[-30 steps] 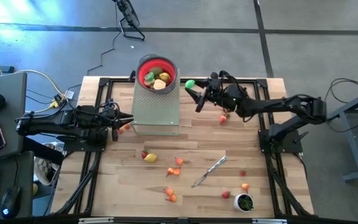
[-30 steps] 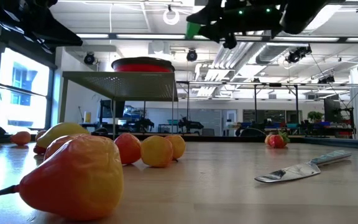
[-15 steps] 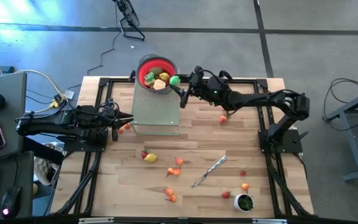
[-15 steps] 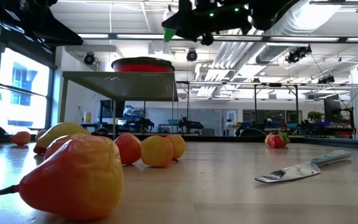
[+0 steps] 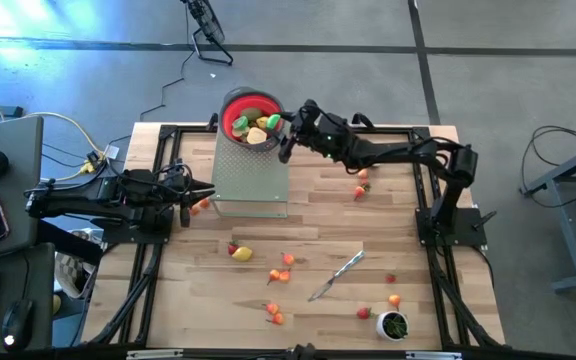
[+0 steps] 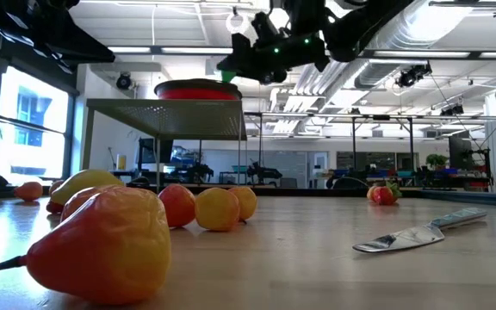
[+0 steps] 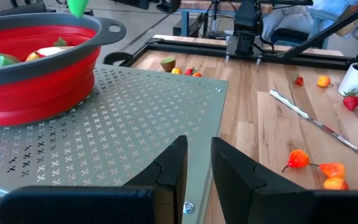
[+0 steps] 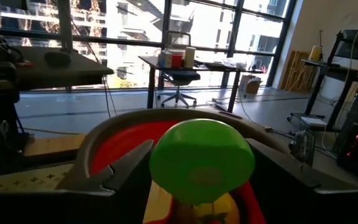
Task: Pick & Place Fruit
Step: Put the green half pear into the red strainer on the shelf, then put the orange pear into the red strainer on the shelf
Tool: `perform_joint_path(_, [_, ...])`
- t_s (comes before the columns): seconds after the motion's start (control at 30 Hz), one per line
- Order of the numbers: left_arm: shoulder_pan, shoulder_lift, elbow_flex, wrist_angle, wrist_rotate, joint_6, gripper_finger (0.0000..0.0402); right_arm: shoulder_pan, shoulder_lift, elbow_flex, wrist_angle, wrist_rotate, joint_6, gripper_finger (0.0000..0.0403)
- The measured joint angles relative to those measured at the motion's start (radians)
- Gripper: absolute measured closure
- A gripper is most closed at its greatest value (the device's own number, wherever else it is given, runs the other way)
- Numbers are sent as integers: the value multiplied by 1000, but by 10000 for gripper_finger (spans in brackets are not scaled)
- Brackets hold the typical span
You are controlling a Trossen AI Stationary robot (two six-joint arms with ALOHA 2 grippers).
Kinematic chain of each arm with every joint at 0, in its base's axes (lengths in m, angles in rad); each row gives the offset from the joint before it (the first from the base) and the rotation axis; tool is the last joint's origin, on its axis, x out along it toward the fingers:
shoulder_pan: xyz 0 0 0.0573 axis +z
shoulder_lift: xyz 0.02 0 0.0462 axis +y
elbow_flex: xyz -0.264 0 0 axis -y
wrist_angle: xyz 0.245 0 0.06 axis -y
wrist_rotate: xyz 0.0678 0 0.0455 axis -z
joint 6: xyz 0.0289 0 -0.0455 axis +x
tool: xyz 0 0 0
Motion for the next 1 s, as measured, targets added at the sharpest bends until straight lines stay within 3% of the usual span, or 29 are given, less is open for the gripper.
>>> perform_joint_path(0.23, [0,0,0,0,0,0,334,-6,0,0,-9,-5,0,168])
perform_joint_path(0.67, [0,0,0,0,0,0,334,12,0,0,-18,20,-35,113])
perform_joint_path(0.83, [0,0,0,0,0,-1,334,25,-59,-1,-90,77,-56,142])
perform_joint_path(1.0, [0,0,0,-6,0,-3,334,57,-164,-1,-360,115,-44,188])
